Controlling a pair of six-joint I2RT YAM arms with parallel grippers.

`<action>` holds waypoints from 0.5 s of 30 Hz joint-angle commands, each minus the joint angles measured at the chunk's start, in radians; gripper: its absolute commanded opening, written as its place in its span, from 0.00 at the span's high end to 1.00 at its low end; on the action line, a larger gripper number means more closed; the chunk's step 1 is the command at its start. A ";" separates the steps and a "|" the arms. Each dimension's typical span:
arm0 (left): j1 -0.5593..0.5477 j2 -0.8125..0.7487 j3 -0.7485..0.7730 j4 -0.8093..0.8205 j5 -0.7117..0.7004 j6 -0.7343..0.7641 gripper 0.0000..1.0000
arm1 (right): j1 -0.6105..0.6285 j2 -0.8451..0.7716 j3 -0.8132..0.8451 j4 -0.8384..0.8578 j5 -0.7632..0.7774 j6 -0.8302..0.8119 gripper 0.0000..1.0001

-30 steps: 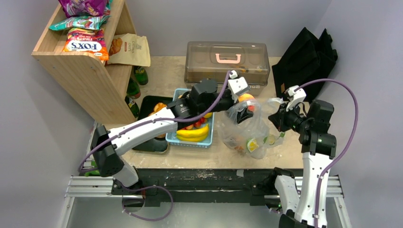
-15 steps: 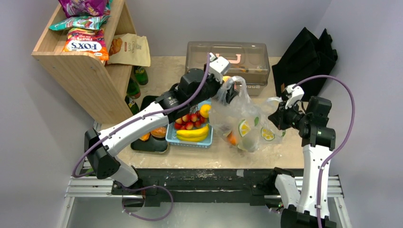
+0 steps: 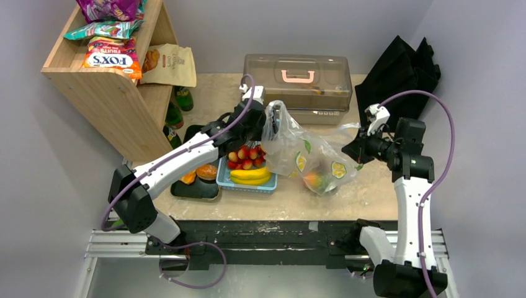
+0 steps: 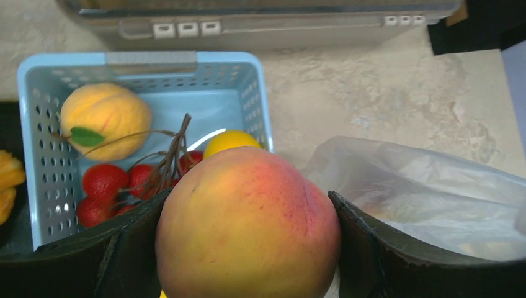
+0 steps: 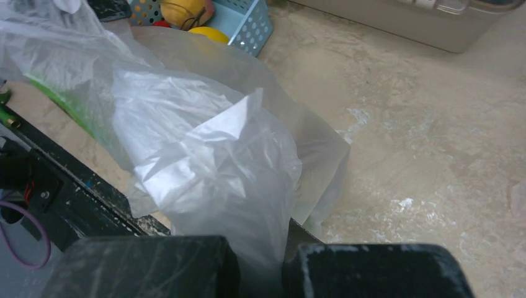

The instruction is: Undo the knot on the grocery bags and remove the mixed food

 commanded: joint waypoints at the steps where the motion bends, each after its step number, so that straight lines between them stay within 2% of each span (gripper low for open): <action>1: 0.050 -0.055 -0.045 -0.043 -0.042 -0.124 0.64 | 0.050 0.021 0.036 0.094 0.007 0.049 1.00; 3: 0.069 -0.064 -0.068 -0.050 -0.031 -0.146 0.57 | 0.057 0.033 0.034 0.101 0.012 0.051 1.00; 5: 0.080 -0.072 -0.085 -0.039 -0.007 -0.143 0.45 | 0.063 0.040 0.033 0.110 0.017 0.053 1.00; 6: 0.083 -0.077 -0.092 -0.028 0.012 -0.136 0.33 | 0.067 0.042 0.033 0.113 0.019 0.055 1.00; 8: 0.088 -0.089 -0.095 -0.004 0.054 -0.112 0.03 | 0.073 0.046 0.035 0.116 0.021 0.058 1.00; 9: 0.088 -0.099 -0.095 0.010 0.067 -0.091 0.00 | 0.074 0.047 0.036 0.117 0.021 0.059 1.00; 15: 0.107 -0.167 -0.100 0.002 0.040 0.011 0.00 | 0.079 0.042 0.031 0.108 0.021 0.044 1.00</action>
